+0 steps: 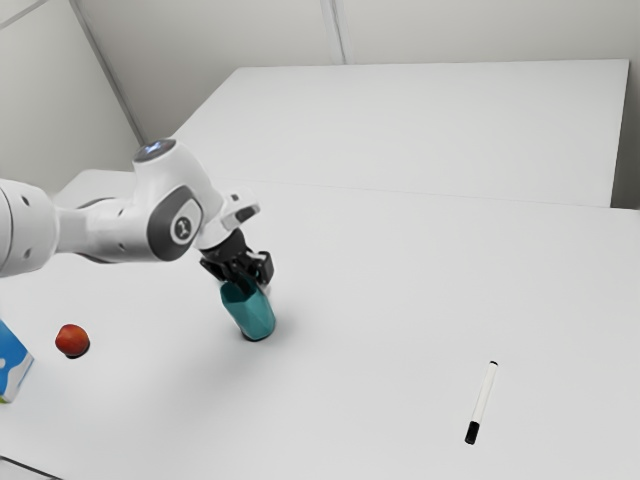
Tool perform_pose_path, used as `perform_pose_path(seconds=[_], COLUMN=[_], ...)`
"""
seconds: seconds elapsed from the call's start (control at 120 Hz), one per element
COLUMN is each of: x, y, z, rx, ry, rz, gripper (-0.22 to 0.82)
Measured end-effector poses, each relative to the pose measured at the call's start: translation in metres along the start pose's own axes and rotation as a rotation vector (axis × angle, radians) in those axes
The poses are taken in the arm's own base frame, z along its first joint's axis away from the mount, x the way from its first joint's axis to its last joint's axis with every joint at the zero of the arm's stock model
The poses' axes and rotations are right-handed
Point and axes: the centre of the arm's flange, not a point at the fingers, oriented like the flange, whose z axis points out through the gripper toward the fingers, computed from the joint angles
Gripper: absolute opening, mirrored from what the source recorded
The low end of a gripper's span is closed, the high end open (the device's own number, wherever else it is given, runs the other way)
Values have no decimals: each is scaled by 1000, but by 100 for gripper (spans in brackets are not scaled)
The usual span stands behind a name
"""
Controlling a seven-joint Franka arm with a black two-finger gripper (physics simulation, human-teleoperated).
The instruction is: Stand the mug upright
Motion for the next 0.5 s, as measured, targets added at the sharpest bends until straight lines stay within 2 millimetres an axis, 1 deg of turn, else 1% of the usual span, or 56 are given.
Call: perform_pose_path(seconds=[0.083,0.3,0.4,0.5], x=[0,-4,-2,9], y=[3,22,31,39], z=[-11,-38,-52,-78], rx=[-2,-12,-18,-29], ry=[17,47,56,60], rz=[10,54,72,82], gripper=[20,26,36,45])
